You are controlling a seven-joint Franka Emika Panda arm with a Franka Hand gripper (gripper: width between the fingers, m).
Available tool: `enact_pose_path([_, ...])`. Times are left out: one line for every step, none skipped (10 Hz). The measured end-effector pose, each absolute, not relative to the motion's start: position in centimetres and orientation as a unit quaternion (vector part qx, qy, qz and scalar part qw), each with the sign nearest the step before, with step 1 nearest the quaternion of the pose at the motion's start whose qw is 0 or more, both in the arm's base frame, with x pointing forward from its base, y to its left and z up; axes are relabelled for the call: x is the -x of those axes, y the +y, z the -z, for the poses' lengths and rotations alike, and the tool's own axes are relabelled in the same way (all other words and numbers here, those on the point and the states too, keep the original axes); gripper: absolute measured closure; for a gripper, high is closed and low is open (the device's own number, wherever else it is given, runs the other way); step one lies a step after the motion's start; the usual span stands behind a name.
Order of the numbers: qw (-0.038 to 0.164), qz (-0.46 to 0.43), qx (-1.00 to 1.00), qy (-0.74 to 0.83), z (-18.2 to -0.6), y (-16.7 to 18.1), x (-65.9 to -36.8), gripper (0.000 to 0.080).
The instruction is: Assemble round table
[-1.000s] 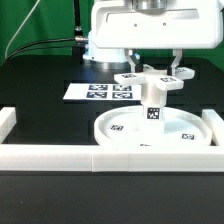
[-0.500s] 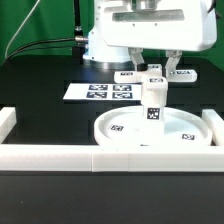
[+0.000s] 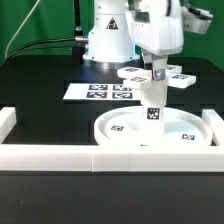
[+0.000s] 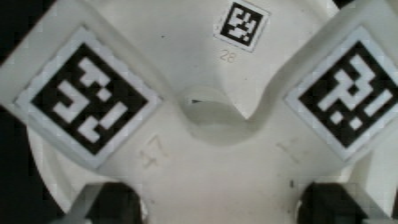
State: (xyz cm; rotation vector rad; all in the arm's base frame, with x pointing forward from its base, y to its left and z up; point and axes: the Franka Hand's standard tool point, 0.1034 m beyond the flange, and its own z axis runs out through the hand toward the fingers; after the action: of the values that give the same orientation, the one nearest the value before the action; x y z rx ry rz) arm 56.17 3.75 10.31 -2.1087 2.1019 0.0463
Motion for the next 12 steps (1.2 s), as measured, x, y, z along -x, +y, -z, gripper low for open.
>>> enact_pose_path([0.084,-0.019,0.67,0.737,-10.3,3.7,-56.2,0.0363])
enact_pose_path([0.084,-0.023,0.635,0.767,-10.3,3.7,-56.2,0.0363])
enact_pose_path([0.083,-0.027,0.602,0.793,-10.3,3.7,-56.3,0.0363])
enact_pose_path([0.081,-0.031,0.584,0.807,-10.3,3.7,-56.4,0.0363])
enact_pose_path([0.081,-0.031,0.584,0.807,-10.3,3.6,-56.4,0.0363])
enact_pose_path([0.083,-0.034,0.561,0.823,-10.4,3.7,-56.5,0.0363])
enact_pose_path([0.082,-0.034,0.561,0.823,-10.3,3.7,-56.4,0.0363])
enact_pose_path([0.083,-0.034,0.568,0.818,-10.3,3.8,-56.4,0.0206])
enact_pose_path([0.09,-0.035,0.579,0.809,-11.3,3.7,-56.6,0.0167])
enact_pose_path([0.099,-0.036,0.58,0.808,-12.4,3.8,-56.7,0.0167])
enact_pose_path([0.105,-0.034,0.586,0.803,-13.1,4.0,-56.7,0.0153])
enact_pose_path([0.102,-0.033,0.601,0.792,-12.6,3.9,-56.5,0.0153])
